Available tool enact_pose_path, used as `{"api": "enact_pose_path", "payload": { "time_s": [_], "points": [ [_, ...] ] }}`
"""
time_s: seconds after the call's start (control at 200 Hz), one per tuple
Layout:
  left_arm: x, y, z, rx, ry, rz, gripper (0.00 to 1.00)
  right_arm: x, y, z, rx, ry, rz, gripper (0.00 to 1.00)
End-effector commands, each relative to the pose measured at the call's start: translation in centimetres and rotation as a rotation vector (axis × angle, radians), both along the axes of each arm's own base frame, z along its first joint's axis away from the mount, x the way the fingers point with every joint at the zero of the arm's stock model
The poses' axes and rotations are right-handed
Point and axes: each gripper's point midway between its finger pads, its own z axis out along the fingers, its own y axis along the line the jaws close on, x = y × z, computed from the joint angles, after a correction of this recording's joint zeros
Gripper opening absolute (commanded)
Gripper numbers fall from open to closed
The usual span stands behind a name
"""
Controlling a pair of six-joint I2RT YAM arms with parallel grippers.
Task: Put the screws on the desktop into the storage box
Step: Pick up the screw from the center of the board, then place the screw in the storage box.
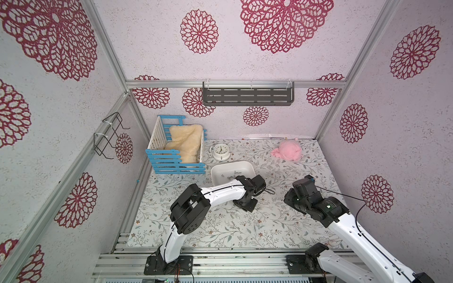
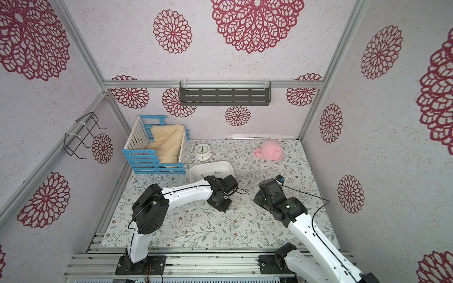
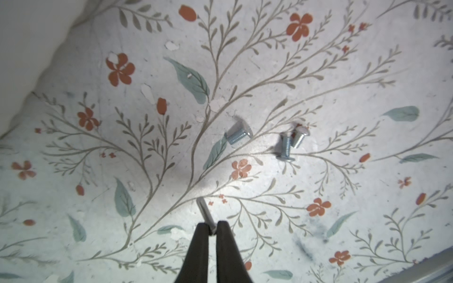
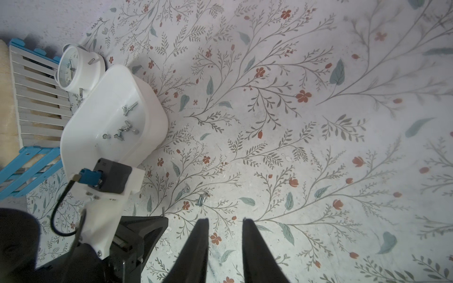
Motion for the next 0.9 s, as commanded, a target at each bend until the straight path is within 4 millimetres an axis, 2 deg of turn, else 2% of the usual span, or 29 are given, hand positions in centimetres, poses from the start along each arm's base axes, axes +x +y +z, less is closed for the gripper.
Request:
{"api": "enact_pose_path", "payload": {
  "time_s": [0.0,0.22,0.23,0.25,0.375,0.48,0.665,0.785,0.896],
  "points": [
    [-0.2,0.3,2.1,-0.009,-0.037,0.002,0.11,0.4,0.1,0.3,0.005,-0.024,0.01,0.28],
    [0.7,0.8,4.4,0.003,-0.09,-0.006,0.1,0.4,0.3,0.4,0.012,-0.027,0.013,0.28],
    [0.8,0.8,5.6,-0.018,-0.107,-0.004,0.1,0.5,0.3,0.4,0.013,-0.026,0.013,0.28],
    [0.9,0.8,6.3,-0.028,-0.116,-0.003,0.1,0.4,0.3,0.4,0.013,-0.026,0.013,0.28],
    [1.7,1.1,8.2,-0.048,-0.145,0.012,0.1,0.5,0.4,0.4,0.018,-0.028,0.016,0.28],
    [2.9,1.7,10.0,-0.059,-0.175,0.027,0.1,0.5,0.4,0.5,0.023,-0.03,0.018,0.28],
    [6.1,4.2,12.6,-0.064,-0.226,0.084,0.1,0.5,0.6,0.6,0.029,-0.031,0.022,0.28],
    [8.3,5.8,13.3,-0.057,-0.242,0.123,0.11,0.5,0.6,0.5,0.027,-0.027,0.028,0.28],
    [10.2,7.6,12.8,-0.043,-0.233,0.17,0.11,0.4,0.7,0.6,0.029,-0.028,0.029,0.28]
  ]
}}
